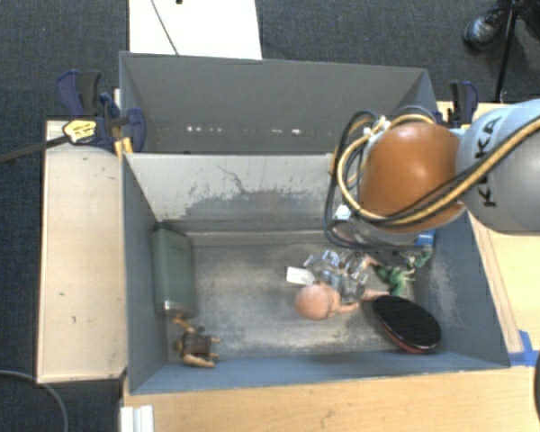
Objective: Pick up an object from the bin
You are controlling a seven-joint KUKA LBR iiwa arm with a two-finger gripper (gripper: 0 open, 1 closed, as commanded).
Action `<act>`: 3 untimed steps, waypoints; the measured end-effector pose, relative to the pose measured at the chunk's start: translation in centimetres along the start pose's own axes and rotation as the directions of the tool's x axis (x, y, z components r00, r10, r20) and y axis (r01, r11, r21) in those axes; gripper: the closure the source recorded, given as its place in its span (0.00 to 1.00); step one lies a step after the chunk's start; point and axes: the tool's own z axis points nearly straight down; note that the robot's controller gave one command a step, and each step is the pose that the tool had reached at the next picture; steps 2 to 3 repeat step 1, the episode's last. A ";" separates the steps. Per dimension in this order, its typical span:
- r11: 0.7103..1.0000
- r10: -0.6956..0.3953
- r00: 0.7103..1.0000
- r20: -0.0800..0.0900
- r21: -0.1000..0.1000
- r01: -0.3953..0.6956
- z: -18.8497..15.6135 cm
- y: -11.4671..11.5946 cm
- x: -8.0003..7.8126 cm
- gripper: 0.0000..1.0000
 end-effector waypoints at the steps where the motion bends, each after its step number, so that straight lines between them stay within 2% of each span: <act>1: 1.000 0.002 1.000 0.002 0.005 -0.002 -2.2 -0.1 0.0 1.00; 3: 1.000 0.002 1.000 0.002 0.005 -0.002 -2.2 -0.1 0.0 1.00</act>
Offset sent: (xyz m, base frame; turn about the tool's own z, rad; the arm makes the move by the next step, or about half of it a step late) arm 0.0000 0.0001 0.0606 0.0000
